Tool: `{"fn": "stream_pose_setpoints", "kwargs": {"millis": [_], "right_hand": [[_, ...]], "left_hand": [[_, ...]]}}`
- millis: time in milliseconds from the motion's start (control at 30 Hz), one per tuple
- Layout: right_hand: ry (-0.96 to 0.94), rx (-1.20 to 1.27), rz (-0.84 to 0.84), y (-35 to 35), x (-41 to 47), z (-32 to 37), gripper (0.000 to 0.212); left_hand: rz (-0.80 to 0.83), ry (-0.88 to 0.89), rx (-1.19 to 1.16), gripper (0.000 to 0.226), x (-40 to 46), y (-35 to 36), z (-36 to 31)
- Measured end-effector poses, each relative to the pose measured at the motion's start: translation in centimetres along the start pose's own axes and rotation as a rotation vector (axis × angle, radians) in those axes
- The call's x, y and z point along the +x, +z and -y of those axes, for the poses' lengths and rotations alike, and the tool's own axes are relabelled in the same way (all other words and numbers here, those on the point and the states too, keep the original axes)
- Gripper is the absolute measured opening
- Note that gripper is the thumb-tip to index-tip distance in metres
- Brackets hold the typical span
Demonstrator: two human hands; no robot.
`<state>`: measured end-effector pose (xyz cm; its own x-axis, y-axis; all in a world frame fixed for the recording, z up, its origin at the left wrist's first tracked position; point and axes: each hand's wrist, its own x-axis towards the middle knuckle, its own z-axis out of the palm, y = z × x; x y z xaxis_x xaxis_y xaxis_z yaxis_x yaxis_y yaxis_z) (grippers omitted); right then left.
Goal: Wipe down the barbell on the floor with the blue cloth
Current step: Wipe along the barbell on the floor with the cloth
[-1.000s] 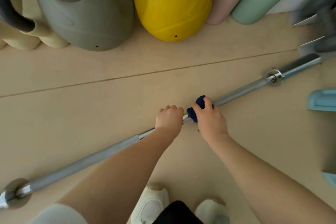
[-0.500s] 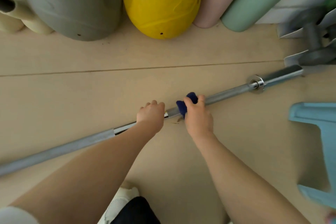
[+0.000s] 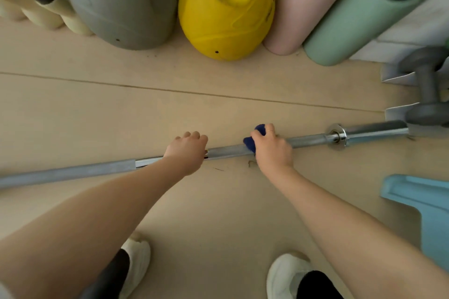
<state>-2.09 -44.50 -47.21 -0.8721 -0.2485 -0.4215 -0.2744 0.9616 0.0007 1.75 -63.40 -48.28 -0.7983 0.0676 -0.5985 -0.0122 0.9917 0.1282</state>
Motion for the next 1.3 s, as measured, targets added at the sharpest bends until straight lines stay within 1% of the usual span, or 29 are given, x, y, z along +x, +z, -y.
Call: {"fn": "stream_pose_setpoints", "kwargs": {"millis": [67, 133, 200, 267, 300, 333, 400, 467, 500, 533, 600, 667, 700, 767, 833, 867, 900, 1000, 1033, 1067, 1100, 1133, 1167, 1200, 1233, 1267, 1300], "right_hand": [[-0.177, 0.044, 0.012, 0.9, -0.1, 1.8, 0.044], [-0.232, 0.083, -0.03, 1.3, -0.1, 1.8, 0.053], [-0.251, 0.089, -0.057, 1.5, 0.1, -0.2, 0.051], [-0.299, 0.065, -0.057, 1.9, 0.2, -2.7, 0.047], [-0.299, 0.054, -0.085, 2.0, 0.2, -4.0, 0.043], [-0.25, 0.056, -0.127, 2.1, 0.3, -5.3, 0.037], [-0.044, 0.095, -0.182, 2.0, 0.6, -8.1, 0.028], [0.154, 0.142, -0.186, 1.9, 1.2, -10.3, 0.028], [0.208, 0.156, -0.181, 2.0, 1.3, -10.9, 0.03], [0.22, 0.171, -0.187, 2.0, 1.3, -10.9, 0.032], [0.13, 0.194, -0.204, 2.5, 0.5, -9.5, 0.038], [0.032, 0.203, -0.152, 3.4, -0.9, -8.4, 0.047], [0.014, 0.196, -0.121, 3.7, -1.3, -8.5, 0.052], [-0.024, 0.168, -0.122, 3.7, -1.4, -10.4, 0.057], [-0.068, 0.112, -0.168, 3.7, -1.1, -12.9, 0.057], [-0.053, 0.117, -0.196, 3.6, -0.7, -14.0, 0.055], [0.0, 0.156, -0.212, 3.5, -0.3, -14.7, 0.051], [0.286, 0.303, -0.257, 3.5, 1.0, -13.6, 0.041], [0.332, 0.301, -0.251, 3.5, 1.3, -12.4, 0.038], [0.307, 0.283, -0.246, 3.4, 1.5, -11.0, 0.036], [0.207, 0.261, -0.262, 3.4, 1.4, -9.6, 0.036], [0.06, 0.239, -0.272, 3.4, 1.0, -8.3, 0.039], [-0.07, 0.192, -0.275, 3.6, 0.5, -7.7, 0.044], [-0.159, 0.131, -0.287, 3.8, 0.2, -7.8, 0.048], [-0.199, 0.083, -0.308, 3.7, 0.3, -8.7, 0.049], [-0.188, 0.061, -0.303, 3.4, 0.6, -9.8, 0.049], [-0.129, 0.062, -0.277, 3.3, 0.9, -11.0, 0.046]], "left_hand": [[-0.015, 0.027, 0.015, 0.035, 0.2, -0.4, -1.1], [-0.025, 0.054, 0.07, 0.037, 0.4, -0.7, -2.4], [-0.025, 0.044, 0.073, 0.037, 0.7, -0.7, -3.6], [-0.017, -0.019, -0.01, 0.037, 0.8, -0.7, -4.6], [-0.02, -0.046, -0.052, 0.038, 0.8, -0.7, -5.2], [-0.029, -0.058, -0.072, 0.039, 0.8, -0.6, -5.7], [-0.06, -0.047, -0.055, 0.042, 0.7, 0.0, -6.9], [-0.083, -0.032, -0.003, 0.038, 0.7, 0.5, -7.8], [-0.09, -0.044, 0.019, 0.035, 0.8, 0.8, -8.3], [-0.099, -0.073, 0.023, 0.033, 0.8, 1.1, -8.7], [-0.132, -0.138, 0.023, 0.032, 0.9, 1.5, -9.7], [-0.192, -0.171, 0.041, 0.03, 0.9, 2.2, -10.3], [-0.222, -0.179, 0.051, 0.03, 0.9, 2.5, -10.3], [-0.25, -0.184, 0.064, 0.035, 0.9, 2.8, -10.1], [-0.279, -0.16, 0.128, 0.042, 1.1, 2.8, -9.7], [-0.3, -0.156, 0.157, 0.044, 1.1, 2.7, -9.6], [-0.299, -0.144, 0.168, 0.043, 1.1, 2.8, -9.5], [-0.333, -0.091, 0.163, 0.04, 1.2, 3.0, -9.3], [-0.335, -0.075, 0.166, 0.04, 1.2, 3.1, -9.3], [-0.337, -0.066, 0.174, 0.041, 1.2, 3.1, -9.2], [-0.339, -0.057, 0.18, 0.04, 1.3, 3.1, -9.0], [-0.346, -0.047, 0.18, 0.04, 1.4, 3.1, -8.8], [-0.352, -0.039, 0.18, 0.04, 1.6, 3.0, -8.7], [-0.353, -0.032, 0.182, 0.041, 1.8, 3.0, -8.6], [-0.348, -0.031, 0.182, 0.042, 1.9, 3.0, -8.5], [-0.343, -0.033, 0.179, 0.044, 2.0, 2.8, -8.4], [-0.338, -0.035, 0.175, 0.044, 2.1, 2.7, -8.3]]}}
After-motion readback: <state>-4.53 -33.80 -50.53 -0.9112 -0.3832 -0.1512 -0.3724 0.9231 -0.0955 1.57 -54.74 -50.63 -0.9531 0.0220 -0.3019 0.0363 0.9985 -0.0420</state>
